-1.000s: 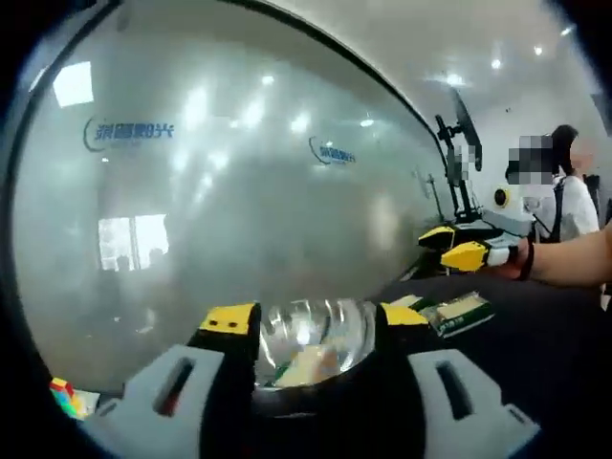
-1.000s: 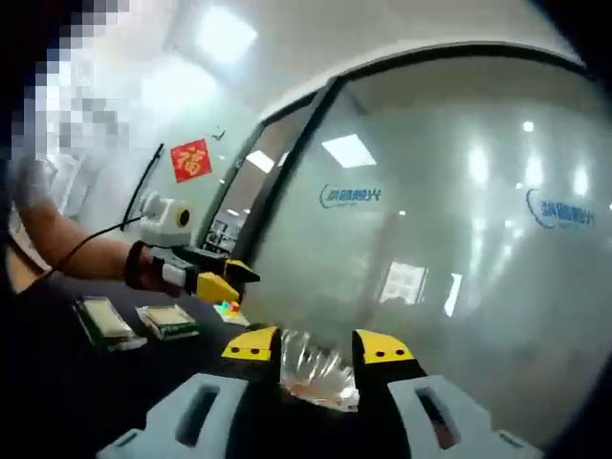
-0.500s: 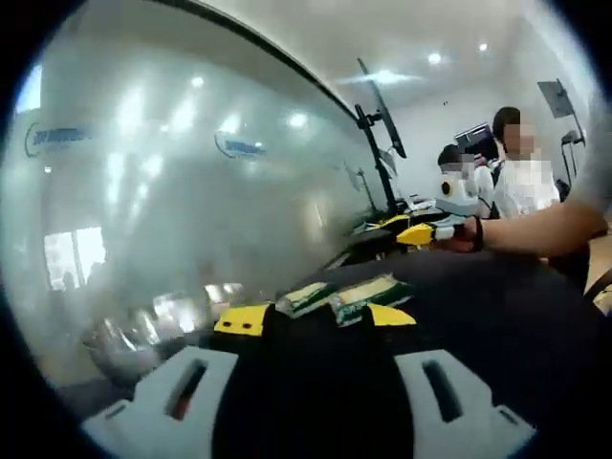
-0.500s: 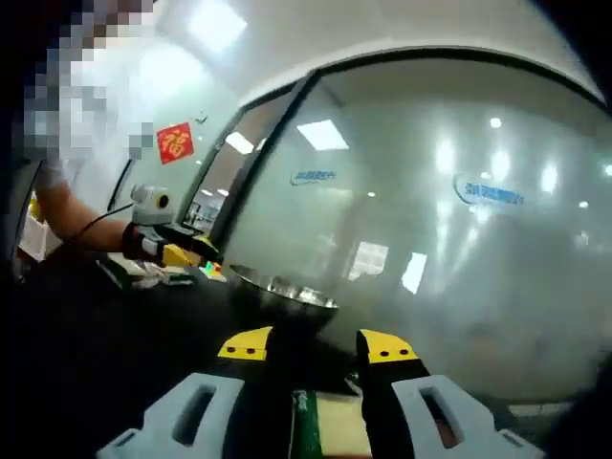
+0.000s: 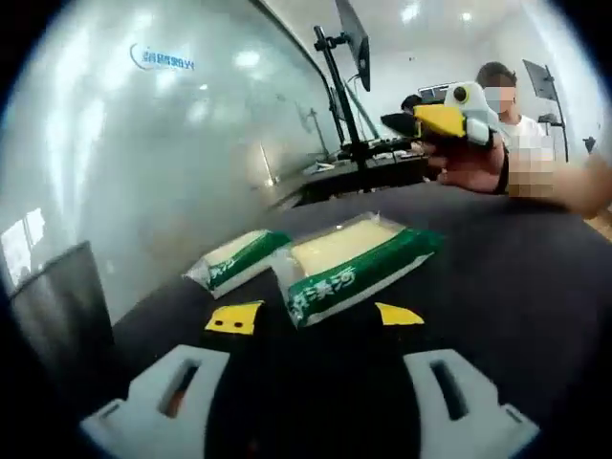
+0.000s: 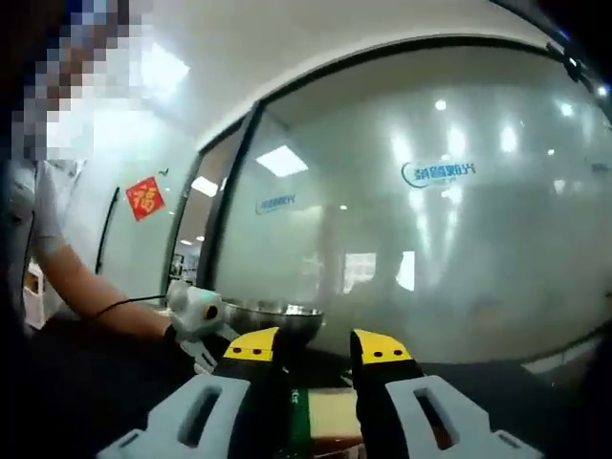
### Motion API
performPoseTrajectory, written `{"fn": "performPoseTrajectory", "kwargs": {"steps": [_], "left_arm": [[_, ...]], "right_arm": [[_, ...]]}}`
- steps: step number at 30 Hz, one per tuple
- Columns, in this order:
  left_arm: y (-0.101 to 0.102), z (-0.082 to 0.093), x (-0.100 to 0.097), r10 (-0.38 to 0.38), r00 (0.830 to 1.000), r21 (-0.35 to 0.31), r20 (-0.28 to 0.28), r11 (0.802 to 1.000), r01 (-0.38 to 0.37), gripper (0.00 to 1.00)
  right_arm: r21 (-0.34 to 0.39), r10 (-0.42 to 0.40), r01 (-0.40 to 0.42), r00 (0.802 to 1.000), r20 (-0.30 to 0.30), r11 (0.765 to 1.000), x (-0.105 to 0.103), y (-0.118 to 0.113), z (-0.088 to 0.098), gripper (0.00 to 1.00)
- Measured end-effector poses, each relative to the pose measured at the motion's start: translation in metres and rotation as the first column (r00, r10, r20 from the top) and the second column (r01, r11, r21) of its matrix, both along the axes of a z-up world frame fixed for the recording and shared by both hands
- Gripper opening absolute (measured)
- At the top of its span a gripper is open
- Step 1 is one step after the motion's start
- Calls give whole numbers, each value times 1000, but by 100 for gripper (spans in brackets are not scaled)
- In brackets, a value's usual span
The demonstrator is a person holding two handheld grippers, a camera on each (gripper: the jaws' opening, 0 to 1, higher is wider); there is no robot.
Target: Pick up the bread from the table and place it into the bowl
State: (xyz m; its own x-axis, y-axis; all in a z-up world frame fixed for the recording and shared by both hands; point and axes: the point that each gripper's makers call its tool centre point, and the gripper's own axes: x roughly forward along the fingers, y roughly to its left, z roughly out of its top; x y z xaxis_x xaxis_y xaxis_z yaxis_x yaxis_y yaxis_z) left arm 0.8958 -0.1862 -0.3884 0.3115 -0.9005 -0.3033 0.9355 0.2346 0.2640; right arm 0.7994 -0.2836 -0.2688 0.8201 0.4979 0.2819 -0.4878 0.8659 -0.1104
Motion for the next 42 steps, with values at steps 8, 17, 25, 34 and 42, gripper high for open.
{"fn": "performPoseTrajectory", "kwargs": {"steps": [8,17,25,34,42], "left_arm": [[-18,-13,14,-10,998,18,-59,1000,11,8],[0,-10,-22,-64,998,43,-15,997,64,0],[70,-9,-79,1,999,141,36,990,-6,0],[142,-7,-133,80,995,128,55,988,-86,0],[146,-12,-150,92,992,112,83,989,-101,0]], "right_arm": [[42,-19,19,1000,-7,999,5,-12,4,26],[25,-11,12,999,-44,1000,9,-8,-5,26],[-152,196,-229,959,-202,961,-5,60,-56,30],[-260,322,-472,828,-459,842,-43,122,-126,50],[-341,313,-465,854,-415,817,-41,133,-125,10]]}}
